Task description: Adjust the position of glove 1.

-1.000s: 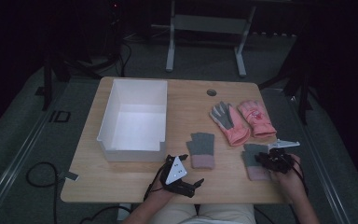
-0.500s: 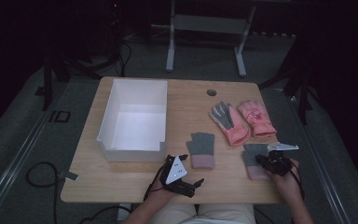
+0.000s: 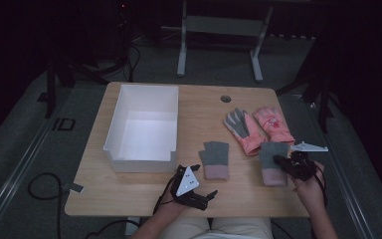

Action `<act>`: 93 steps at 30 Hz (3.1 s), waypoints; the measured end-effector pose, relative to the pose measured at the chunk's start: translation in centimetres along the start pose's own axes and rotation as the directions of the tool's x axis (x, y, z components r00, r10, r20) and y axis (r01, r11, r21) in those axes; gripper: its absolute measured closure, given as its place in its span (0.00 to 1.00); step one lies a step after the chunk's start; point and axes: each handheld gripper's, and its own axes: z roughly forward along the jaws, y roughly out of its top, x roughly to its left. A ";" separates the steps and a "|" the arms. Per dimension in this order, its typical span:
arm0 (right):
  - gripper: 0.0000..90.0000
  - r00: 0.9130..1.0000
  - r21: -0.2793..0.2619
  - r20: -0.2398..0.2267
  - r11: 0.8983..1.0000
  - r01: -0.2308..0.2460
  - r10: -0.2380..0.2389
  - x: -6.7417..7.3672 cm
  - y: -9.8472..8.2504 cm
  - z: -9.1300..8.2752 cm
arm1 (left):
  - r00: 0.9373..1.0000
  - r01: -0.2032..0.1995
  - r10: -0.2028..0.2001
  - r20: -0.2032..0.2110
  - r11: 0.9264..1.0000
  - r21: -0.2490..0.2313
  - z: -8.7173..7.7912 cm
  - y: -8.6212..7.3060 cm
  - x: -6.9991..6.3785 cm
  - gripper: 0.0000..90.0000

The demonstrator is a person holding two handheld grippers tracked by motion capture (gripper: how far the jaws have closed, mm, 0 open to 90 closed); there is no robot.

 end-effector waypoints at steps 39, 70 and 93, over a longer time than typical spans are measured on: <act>0.95 0.986 0.022 -0.160 0.999 0.042 -0.038 13.4 5.5 8.8 | 1.000 -0.012 0.012 -0.002 1.000 -0.011 -0.1 0.0 -0.2 0.00; 0.91 0.988 0.092 -0.150 0.995 0.050 -0.036 13.6 3.1 12.2 | 1.000 0.005 -0.006 -0.011 1.000 -0.004 0.1 0.0 -0.1 0.00; 0.66 0.979 0.018 -0.192 0.997 0.068 -0.063 8.5 7.3 10.5 | 0.964 -0.240 0.217 0.151 0.958 0.158 3.3 3.6 0.2 0.16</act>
